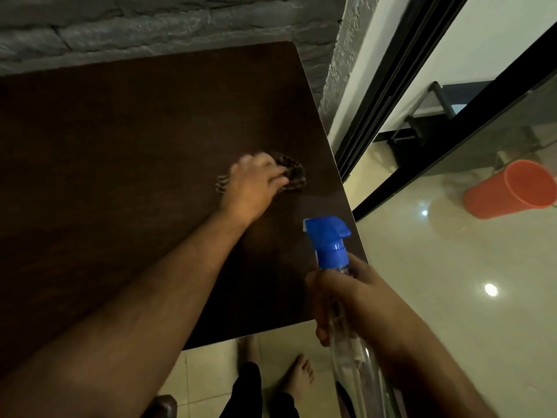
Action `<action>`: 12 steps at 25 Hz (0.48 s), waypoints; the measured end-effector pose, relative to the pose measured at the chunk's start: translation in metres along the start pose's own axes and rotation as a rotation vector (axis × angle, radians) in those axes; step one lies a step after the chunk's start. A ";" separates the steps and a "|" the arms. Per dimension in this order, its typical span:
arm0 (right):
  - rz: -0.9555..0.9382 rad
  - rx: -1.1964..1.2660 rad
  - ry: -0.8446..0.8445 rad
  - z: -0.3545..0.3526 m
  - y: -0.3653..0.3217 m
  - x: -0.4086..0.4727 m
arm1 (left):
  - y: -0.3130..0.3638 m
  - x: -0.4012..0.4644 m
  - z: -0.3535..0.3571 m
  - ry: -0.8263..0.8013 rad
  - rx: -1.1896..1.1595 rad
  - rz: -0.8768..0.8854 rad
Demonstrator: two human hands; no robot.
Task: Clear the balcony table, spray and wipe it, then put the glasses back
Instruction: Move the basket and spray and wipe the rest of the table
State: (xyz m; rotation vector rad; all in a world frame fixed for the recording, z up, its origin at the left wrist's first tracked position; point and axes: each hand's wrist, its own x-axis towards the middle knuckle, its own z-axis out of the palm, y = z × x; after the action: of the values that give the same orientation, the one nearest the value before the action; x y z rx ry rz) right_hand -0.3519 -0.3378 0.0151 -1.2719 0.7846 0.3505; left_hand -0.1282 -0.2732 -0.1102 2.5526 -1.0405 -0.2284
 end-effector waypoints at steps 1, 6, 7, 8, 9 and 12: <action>0.000 -0.001 -0.001 0.001 0.001 -0.002 | 0.015 -0.025 0.007 -0.064 -0.014 0.087; 0.050 0.085 -0.030 -0.011 0.015 -0.011 | -0.035 -0.121 -0.006 0.094 0.000 0.141; 0.050 0.098 -0.012 -0.016 0.017 -0.012 | -0.043 -0.106 -0.009 0.126 0.006 0.078; 0.042 0.106 0.013 -0.021 0.019 -0.012 | -0.044 -0.084 -0.010 0.153 0.015 0.027; 0.022 0.108 0.044 -0.024 0.018 -0.011 | -0.038 -0.058 -0.010 0.177 0.041 -0.014; -0.066 0.088 0.133 -0.035 0.015 -0.004 | -0.006 0.015 0.004 0.195 0.082 -0.067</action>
State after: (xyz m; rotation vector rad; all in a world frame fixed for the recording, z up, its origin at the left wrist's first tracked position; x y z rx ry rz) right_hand -0.3751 -0.3655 0.0041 -1.2448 0.8591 0.1776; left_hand -0.1153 -0.2810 -0.1165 2.6229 -0.9098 0.0465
